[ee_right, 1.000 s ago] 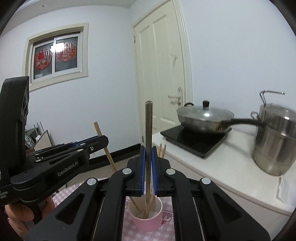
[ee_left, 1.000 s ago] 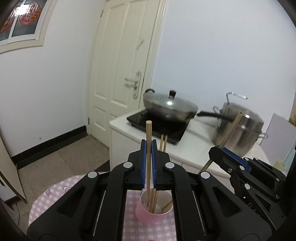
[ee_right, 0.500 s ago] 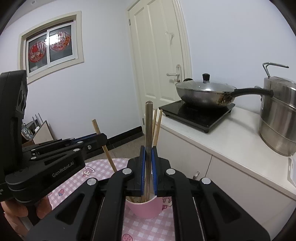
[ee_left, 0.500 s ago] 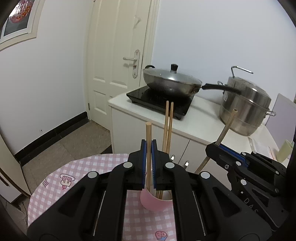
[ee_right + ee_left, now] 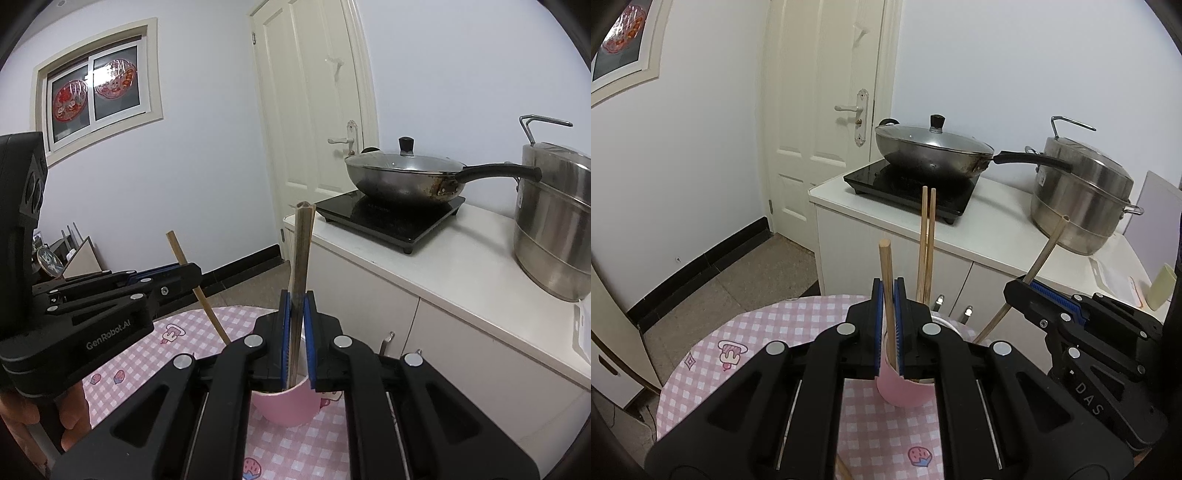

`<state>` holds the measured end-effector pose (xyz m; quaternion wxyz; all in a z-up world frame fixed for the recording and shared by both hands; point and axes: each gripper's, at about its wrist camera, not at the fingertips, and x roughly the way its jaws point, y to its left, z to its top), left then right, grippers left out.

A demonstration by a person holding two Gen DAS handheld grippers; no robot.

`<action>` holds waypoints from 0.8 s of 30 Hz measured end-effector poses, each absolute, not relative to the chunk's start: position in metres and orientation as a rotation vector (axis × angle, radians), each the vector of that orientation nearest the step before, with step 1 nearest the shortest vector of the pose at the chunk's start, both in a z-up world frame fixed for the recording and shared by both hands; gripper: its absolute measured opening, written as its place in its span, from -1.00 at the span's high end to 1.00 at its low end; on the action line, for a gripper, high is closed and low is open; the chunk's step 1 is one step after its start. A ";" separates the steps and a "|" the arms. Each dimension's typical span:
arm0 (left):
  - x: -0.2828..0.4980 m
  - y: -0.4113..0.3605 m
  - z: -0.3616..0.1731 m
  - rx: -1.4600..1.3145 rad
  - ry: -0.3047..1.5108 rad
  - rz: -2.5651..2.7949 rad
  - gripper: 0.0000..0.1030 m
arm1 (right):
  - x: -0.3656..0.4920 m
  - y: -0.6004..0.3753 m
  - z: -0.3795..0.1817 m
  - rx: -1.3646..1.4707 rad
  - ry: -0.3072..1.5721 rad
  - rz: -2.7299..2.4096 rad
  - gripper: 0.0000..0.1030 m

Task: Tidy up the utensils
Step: 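Drop the chopstick into the pink cup by opening the right gripper, then move the right gripper back down to the chopstick pile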

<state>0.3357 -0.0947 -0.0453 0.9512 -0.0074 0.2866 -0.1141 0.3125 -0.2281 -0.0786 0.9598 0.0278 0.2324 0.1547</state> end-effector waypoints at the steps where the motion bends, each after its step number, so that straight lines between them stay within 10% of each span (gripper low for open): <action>1: 0.335 -0.094 -0.045 -0.017 0.585 -0.232 0.87 | 0.312 -0.228 -0.079 0.058 0.472 0.313 0.87; 6: 0.332 -0.094 -0.044 -0.008 0.600 -0.231 0.83 | 0.307 -0.233 -0.078 0.071 0.476 0.304 0.59; 10: 0.321 -0.091 -0.038 -0.013 0.558 -0.205 -0.27 | 0.302 -0.235 -0.075 0.077 0.474 0.299 0.46; 24: 0.276 -0.074 -0.013 0.040 0.495 -0.132 -0.29 | 0.266 -0.236 -0.056 0.073 0.431 0.290 0.27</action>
